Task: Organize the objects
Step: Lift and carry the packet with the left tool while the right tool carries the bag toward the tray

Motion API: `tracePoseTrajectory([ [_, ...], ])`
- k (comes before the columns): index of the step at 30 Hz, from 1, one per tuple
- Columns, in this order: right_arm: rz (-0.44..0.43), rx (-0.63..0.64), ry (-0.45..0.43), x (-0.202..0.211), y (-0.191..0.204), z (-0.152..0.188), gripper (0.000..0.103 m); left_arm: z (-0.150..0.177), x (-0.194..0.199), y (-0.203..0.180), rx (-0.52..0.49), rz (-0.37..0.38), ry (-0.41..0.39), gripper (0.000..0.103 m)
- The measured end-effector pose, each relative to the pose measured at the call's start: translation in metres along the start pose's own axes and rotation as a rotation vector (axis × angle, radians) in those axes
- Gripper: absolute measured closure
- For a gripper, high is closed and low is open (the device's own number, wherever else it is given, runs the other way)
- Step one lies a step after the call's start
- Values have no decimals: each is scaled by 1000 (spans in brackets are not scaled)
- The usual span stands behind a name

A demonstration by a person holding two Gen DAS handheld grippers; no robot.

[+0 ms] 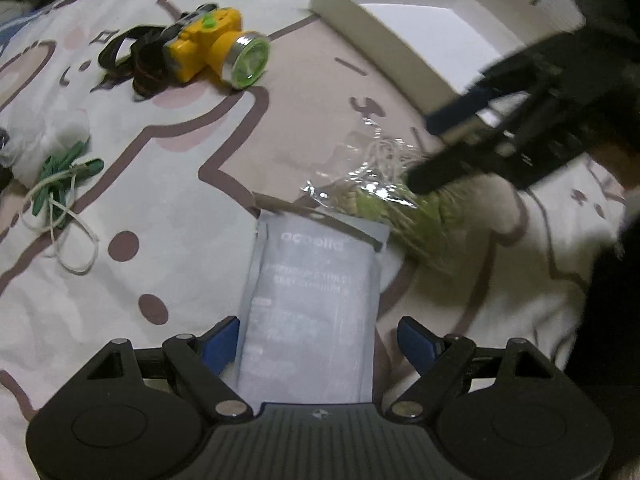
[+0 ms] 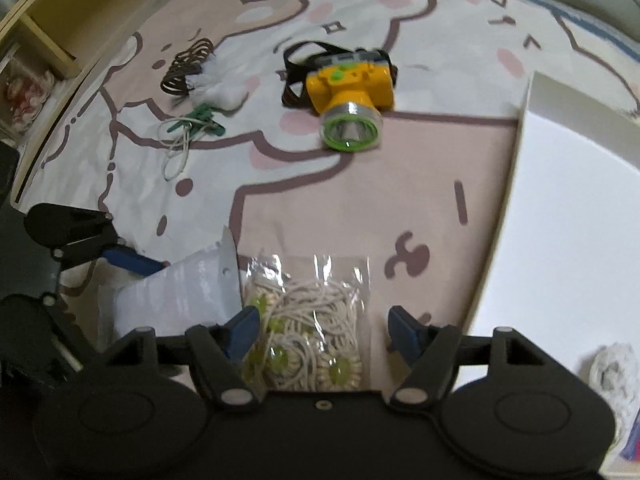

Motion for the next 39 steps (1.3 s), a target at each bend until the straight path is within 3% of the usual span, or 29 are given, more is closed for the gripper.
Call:
tracePoseTrajectory([
  [7,-21,12,35,-8,6,9,26,-3,1,9,84,-93,-29,20],
  [12,-13,22,46,-14,11,8,20,1,7,37,224,-166,-70,21],
  [18,25,33,62,-20,12,9,14,4,14,58,346,-169,-108,20],
  [25,65,69,87,-30,23,16,14,0,9,46,240,-186,-76,20],
  [30,131,127,94,-36,33,27,13,0,3,39,94,-259,-29,20],
  [39,115,87,83,-30,29,26,31,5,-2,37,60,-218,5,26],
])
Point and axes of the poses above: each gripper's, at about its wrist camera, not at the fingertips, and x roughly against the way its jaws point, y to its left, z to its underside, the point moved 7 cm from there along -x, roughly the way its jaws point, and after that the axes turned 3 degrees about z, right-handed, at the moved point
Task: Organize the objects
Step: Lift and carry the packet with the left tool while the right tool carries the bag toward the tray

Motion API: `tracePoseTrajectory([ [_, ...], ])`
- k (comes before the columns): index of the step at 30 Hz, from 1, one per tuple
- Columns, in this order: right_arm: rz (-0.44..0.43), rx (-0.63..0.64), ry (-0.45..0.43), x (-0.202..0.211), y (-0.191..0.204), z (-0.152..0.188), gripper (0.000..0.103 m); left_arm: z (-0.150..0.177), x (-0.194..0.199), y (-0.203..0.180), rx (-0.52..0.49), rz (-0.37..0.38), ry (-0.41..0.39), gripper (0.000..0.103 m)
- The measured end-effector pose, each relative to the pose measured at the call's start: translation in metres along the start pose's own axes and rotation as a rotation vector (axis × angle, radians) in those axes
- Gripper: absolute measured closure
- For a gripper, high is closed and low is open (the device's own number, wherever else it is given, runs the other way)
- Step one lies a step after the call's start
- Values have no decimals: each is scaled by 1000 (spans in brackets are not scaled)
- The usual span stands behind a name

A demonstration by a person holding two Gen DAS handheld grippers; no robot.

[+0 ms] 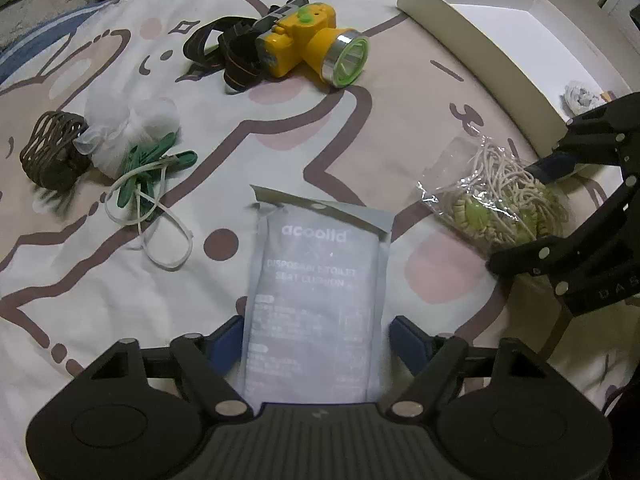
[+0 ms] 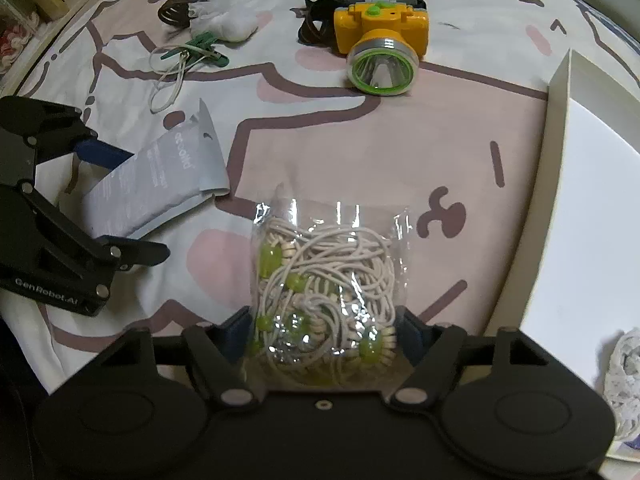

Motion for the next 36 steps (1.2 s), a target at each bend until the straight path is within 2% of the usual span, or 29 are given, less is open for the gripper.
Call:
tracePoseTrajectory([
  [4,6,16,-11,3,1,-1,33,-1,2,1,19,-4,-15,40],
  [7,9,24,-21,6,1,-3,34,-3,2,1,31,-10,-28,42],
  [15,33,13,-99,23,-10,-17,34,-19,24,9,112,-39,-157,43],
  [26,114,-35,-279,65,-40,-41,34,-48,58,25,268,-73,-327,43],
  [31,129,-71,-368,86,-59,-46,34,-61,70,20,315,-59,-385,43],
  [36,145,-99,-426,103,-78,-45,34,-74,78,3,316,-52,-422,43],
])
Point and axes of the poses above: each gripper's, at about its wrist camera, not at the fingertips, and x roughly against the way its jaws point, y to its left, z to its underside, the point moved 7 cm from there along -x, roughly the way its jaws point, and after that the axes turned 3 degrees about z, right-handed, at the moved point
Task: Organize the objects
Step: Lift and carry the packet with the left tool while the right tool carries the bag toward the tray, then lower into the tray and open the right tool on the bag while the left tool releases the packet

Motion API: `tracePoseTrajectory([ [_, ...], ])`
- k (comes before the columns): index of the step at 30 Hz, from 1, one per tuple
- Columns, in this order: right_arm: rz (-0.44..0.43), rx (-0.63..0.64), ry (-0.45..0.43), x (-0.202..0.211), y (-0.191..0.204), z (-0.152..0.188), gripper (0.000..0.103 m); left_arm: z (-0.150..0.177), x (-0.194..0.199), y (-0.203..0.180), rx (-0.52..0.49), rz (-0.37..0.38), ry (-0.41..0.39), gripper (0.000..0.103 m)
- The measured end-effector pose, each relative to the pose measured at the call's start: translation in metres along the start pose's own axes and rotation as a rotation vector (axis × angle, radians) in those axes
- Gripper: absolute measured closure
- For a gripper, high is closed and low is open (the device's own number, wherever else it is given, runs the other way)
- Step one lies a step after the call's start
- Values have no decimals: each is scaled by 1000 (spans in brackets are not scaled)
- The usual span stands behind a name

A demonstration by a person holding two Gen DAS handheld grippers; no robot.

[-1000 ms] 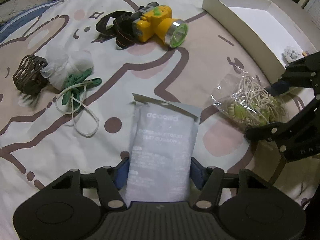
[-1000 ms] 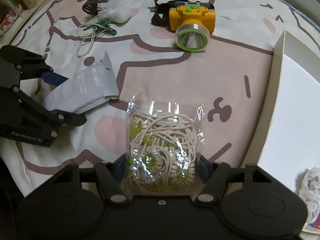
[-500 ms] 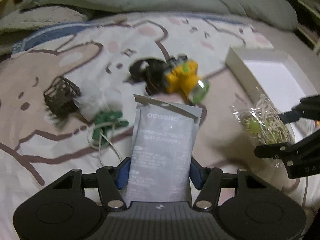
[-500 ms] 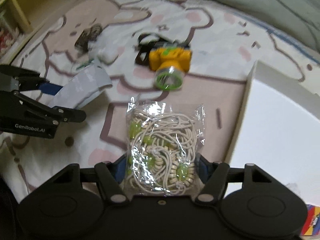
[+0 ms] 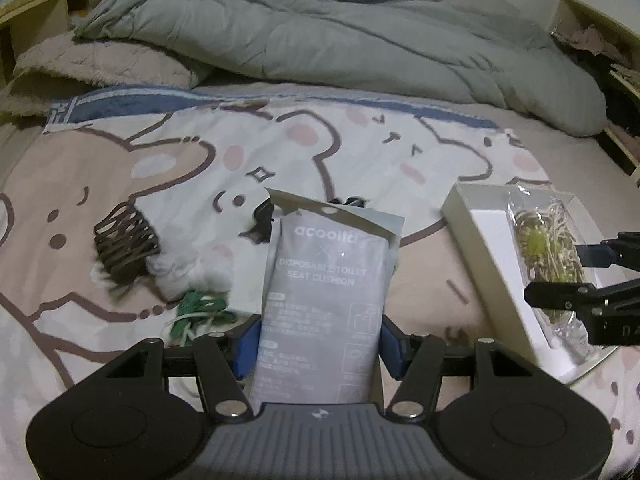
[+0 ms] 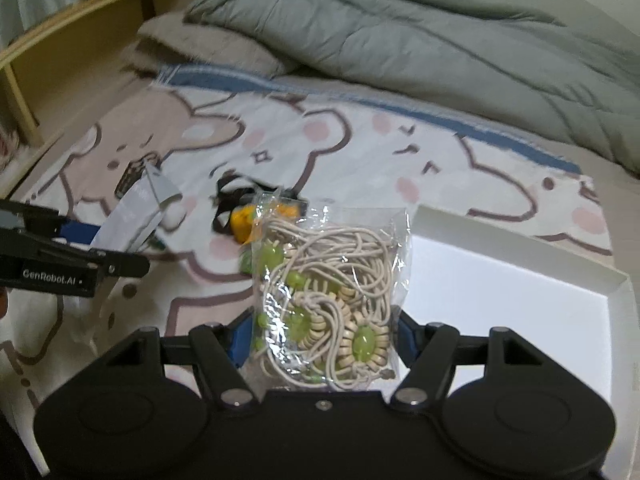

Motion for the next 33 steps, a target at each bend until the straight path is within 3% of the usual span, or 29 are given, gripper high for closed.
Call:
tracePoseTrajectory([
  [7,67,-65,-70,16,-53,2,34,-11,4,-35,11,44,-40,43],
  [19,224,-208,-97,36,-156,36,34,-29,-6,-104,14,121,-78,43],
  [28,274,-226,-144,40,-200,54,34,-51,-38,-151,102,184,-137,43],
  [33,296,-207,-108,26,-215,63,34,-62,-63,-179,142,231,-138,43],
])
Point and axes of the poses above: each gripper's, at about its wrist camera, not at the fingertips, and x roughly against the way its jaws point, y to its left, z to its underside, the point moved 7 cm from there along -x, roughly the way its jaws point, and after that the axes turned 3 degrees about z, right-handed, at the moved point
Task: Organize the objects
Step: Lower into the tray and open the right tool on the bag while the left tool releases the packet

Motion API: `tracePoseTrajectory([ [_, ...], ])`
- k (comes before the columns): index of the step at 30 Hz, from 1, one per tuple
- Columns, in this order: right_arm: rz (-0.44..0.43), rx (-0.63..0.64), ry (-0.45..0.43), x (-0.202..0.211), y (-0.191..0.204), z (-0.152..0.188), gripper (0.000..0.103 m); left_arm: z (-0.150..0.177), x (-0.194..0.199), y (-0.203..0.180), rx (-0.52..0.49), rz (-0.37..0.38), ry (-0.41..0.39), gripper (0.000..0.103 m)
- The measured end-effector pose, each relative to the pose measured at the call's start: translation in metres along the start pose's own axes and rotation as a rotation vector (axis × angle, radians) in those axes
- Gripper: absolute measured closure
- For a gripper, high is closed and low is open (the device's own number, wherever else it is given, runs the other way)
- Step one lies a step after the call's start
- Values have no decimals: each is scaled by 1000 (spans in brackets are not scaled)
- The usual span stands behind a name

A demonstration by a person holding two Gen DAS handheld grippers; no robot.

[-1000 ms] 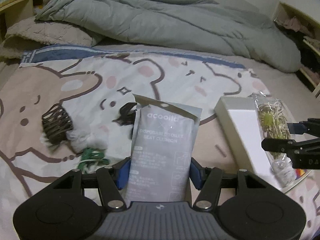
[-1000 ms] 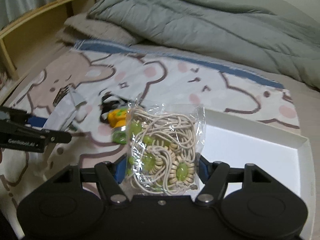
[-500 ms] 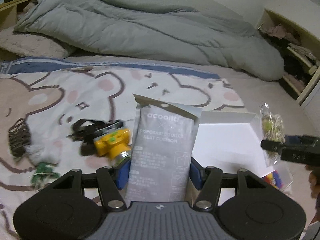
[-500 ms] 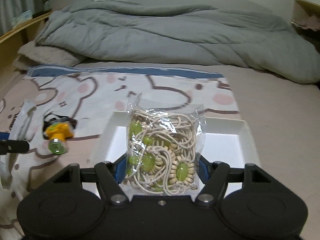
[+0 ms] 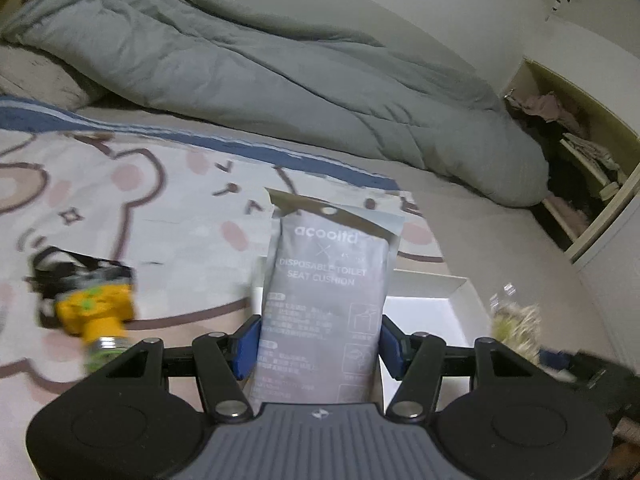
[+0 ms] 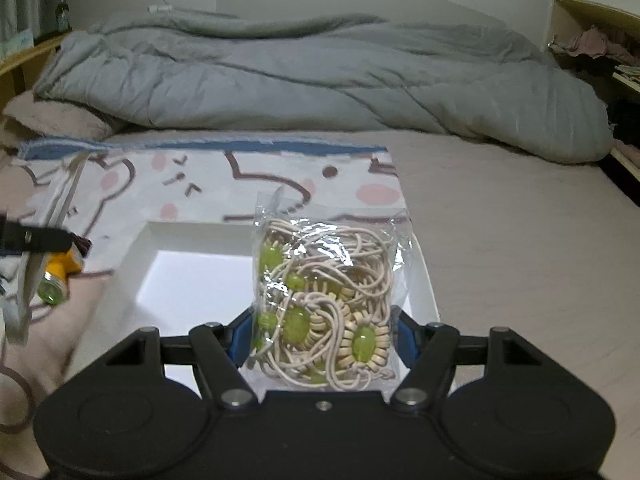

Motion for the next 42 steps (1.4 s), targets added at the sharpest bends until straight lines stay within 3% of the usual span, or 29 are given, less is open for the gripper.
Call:
tracePoseTrajectory([
  [11,38,37,142,-45,-11,24,33,16,-63,-32,94,68,58,43],
  [14,79,24,172,-51,-18,31,17,21,-78,-33,128,64,67,43],
  [22,90,-8,175,-41,-32,34,17,43,-115,-33,200,23,119,42],
  [24,85,-19,169,-39,-33,33,17,49,-122,-33,226,16,145,35],
  [27,72,-42,153,-37,-35,29,18,55,-123,-31,218,-26,155,25],
  [35,65,-164,141,-34,-48,24,25,53,-111,-25,174,-53,151,25],
  [42,74,-183,137,-34,-49,22,27,56,-106,-22,167,-41,167,25],
])
Point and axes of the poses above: each gripper's, at about its wrist camera, not at the fingertips, and x roughly against the way its jaws point, y to its left, z to its underside, the point moved 7 cm from there along -x, roughly the way its jaws point, and after that the axes turned 3 degrees about z, right-handed, at the moved point
